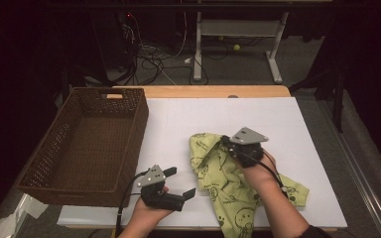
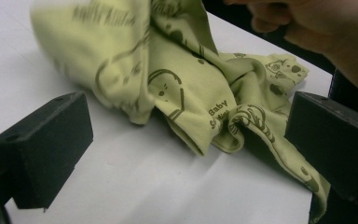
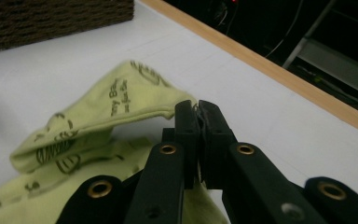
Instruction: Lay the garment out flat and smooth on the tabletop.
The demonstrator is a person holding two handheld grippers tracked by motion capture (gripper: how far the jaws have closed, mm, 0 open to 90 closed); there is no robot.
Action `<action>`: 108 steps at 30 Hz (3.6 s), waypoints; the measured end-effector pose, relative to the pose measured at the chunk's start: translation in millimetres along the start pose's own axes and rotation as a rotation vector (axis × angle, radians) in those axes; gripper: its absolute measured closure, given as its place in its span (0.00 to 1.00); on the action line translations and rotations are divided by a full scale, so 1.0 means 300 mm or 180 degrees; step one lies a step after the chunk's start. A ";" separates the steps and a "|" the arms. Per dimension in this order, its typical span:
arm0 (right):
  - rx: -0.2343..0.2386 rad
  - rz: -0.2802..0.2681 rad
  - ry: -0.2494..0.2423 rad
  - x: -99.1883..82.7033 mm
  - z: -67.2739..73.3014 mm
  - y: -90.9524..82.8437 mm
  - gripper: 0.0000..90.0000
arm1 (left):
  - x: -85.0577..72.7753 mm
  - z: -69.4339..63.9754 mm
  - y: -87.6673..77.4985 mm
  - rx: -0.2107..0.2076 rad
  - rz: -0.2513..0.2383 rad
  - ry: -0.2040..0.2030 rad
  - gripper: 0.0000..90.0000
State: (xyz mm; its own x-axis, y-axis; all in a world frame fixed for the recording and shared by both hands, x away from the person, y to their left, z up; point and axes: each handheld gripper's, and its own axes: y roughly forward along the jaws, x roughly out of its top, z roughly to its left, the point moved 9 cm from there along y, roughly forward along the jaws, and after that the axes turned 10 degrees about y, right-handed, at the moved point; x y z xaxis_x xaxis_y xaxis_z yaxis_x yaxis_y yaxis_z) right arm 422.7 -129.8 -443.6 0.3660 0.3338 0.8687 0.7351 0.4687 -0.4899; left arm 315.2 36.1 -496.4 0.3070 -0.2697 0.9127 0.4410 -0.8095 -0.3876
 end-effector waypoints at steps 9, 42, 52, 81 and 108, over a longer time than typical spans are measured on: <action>-0.0181 -0.0083 0.0317 -0.189 -0.168 -0.202 0.98 | 0.000 -0.023 0.052 -0.0024 0.0084 0.0039 0.06; -0.0314 0.0297 0.0413 -0.389 -0.283 -0.254 0.98 | 0.070 0.040 0.254 0.0099 0.0596 0.0266 0.88; -0.0280 0.0325 0.0383 -0.390 -0.274 -0.251 0.98 | 0.005 0.141 0.117 0.0437 0.0641 0.0096 0.88; 0.0428 -0.0043 0.0021 -0.183 0.050 -0.163 0.65 | -0.023 0.043 0.090 0.0346 0.0458 0.0002 0.00; 0.0123 -0.0571 0.0558 -0.125 -0.174 -0.265 0.94 | -0.019 0.013 0.095 0.0302 0.0393 0.0038 0.00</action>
State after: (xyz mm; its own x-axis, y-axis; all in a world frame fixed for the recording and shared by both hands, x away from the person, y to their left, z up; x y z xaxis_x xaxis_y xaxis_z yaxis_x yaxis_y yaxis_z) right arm 380.4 -222.2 -433.3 0.3276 0.0970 0.9398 0.7761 0.5398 -0.3262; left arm 329.4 16.5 -513.1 0.3540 -0.3709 0.8586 0.4785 -0.7169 -0.5070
